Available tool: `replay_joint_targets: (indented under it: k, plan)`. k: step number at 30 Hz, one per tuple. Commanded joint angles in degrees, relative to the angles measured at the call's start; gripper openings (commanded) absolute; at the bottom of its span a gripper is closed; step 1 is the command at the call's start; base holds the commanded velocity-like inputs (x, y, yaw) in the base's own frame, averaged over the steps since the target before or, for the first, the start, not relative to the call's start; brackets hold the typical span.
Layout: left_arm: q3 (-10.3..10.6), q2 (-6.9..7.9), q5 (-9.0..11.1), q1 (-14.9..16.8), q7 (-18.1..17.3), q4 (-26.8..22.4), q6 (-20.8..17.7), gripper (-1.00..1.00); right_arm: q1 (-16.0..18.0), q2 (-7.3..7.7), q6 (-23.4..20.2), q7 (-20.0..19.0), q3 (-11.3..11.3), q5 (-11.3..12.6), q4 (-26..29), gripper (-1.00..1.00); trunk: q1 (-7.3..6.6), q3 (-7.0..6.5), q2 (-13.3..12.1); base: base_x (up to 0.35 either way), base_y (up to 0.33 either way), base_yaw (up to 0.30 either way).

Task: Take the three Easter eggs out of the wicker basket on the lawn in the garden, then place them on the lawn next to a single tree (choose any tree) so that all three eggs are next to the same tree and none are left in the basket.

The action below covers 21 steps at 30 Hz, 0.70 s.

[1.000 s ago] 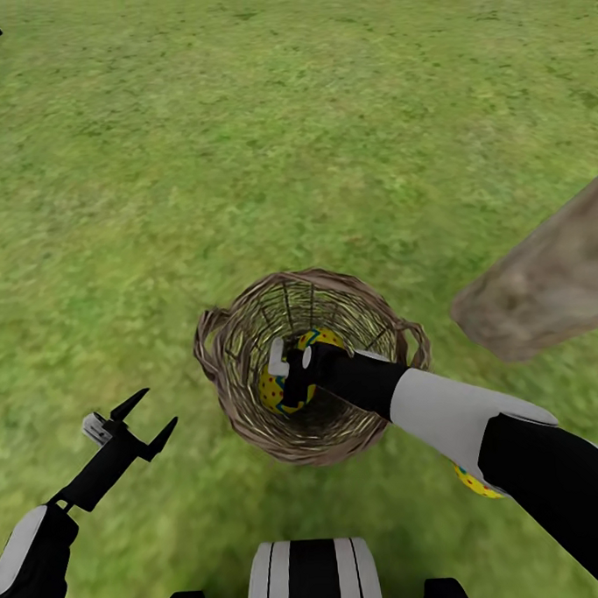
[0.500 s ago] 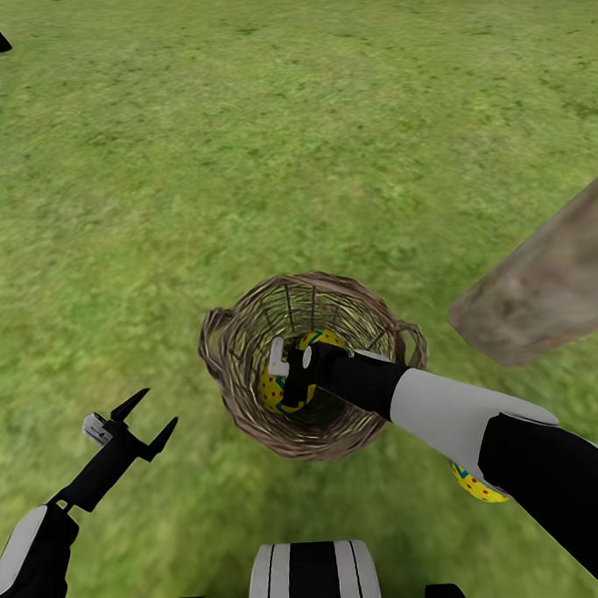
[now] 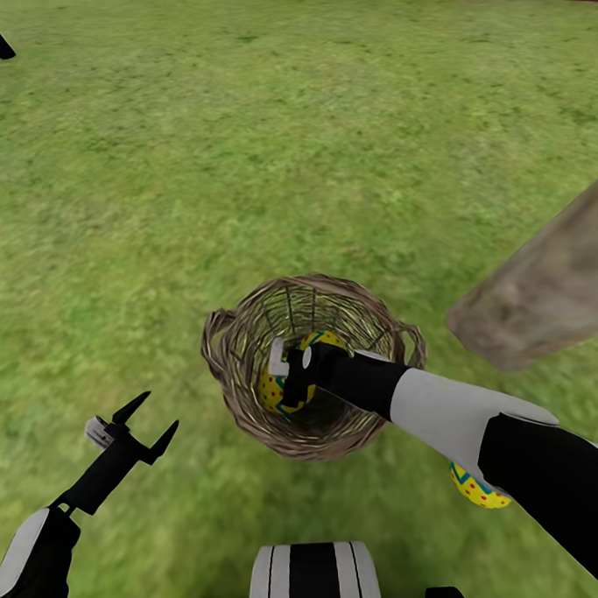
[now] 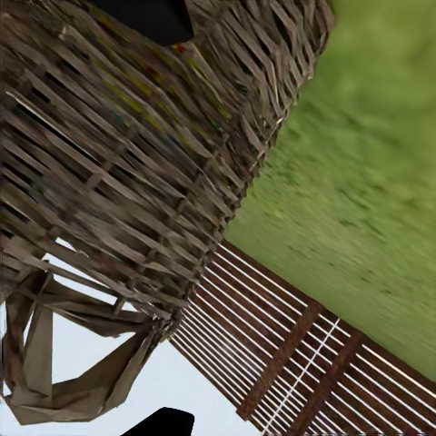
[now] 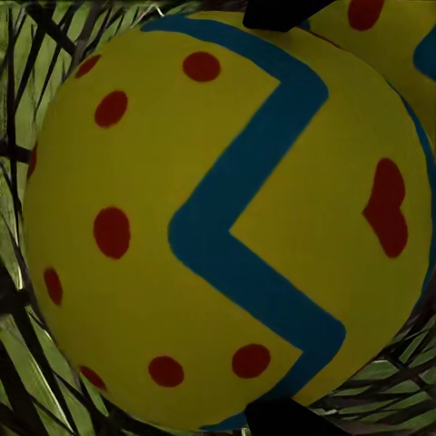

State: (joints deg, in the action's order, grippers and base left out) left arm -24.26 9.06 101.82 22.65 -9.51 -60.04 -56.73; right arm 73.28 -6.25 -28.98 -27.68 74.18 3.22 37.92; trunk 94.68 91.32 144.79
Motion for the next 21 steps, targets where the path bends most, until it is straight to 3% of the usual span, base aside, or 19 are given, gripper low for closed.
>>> replay_joint_targets:
  k: [1,21]
  plan:
    - [-0.1,-0.01,-0.6,0.0,-0.5,0.1,-0.2,1.0,0.1,0.01,-0.2,0.1,0.2,0.1,0.1,-1.0,-0.01,0.02,0.0,0.0,0.0,0.0]
    - [-0.1,-0.01,-0.6,0.0,-0.5,0.1,-0.2,1.0,0.1,0.12,-0.4,-0.1,0.3,0.3,0.4,-1.0,-0.26,-2.19,-0.1,0.0,0.0,0.0]
